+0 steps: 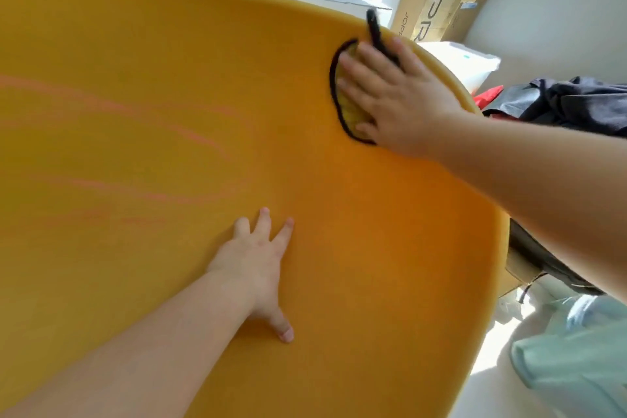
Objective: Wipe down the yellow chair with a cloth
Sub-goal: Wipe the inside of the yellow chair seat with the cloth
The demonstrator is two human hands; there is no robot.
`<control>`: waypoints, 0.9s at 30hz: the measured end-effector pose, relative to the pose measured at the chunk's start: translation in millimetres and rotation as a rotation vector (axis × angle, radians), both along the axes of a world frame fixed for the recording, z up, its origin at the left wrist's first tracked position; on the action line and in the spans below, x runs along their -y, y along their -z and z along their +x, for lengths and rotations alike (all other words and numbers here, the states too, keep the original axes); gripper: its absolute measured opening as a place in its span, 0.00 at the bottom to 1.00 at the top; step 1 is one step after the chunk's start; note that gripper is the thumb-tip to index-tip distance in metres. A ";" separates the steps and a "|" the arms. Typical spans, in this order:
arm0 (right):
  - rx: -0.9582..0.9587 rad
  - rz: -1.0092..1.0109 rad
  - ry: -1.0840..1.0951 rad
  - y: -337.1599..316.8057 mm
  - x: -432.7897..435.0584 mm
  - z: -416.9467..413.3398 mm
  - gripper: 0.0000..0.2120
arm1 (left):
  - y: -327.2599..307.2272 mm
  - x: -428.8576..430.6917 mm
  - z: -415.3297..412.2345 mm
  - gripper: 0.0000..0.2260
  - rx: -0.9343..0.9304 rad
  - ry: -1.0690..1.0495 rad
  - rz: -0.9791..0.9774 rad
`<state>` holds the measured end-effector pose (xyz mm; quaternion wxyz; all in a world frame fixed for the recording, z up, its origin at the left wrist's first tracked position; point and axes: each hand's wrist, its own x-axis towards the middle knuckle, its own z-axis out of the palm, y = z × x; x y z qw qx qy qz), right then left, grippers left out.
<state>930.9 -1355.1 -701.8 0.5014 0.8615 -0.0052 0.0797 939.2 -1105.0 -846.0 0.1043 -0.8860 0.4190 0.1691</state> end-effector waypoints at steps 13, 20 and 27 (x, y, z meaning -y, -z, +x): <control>-0.036 0.007 -0.081 5.6 1.6 21.3 0.34 | 0.9 -2.1 -0.7 0.75 -0.070 -0.041 -0.029; 0.136 0.377 0.107 70.3 -49.3 8.9 0.36 | 1.3 -0.3 0.0 0.75 -0.058 -0.034 -0.025; -0.132 0.188 -0.067 50.4 -24.4 12.0 0.33 | 6.6 -1.1 0.2 0.75 -0.060 -0.043 -0.027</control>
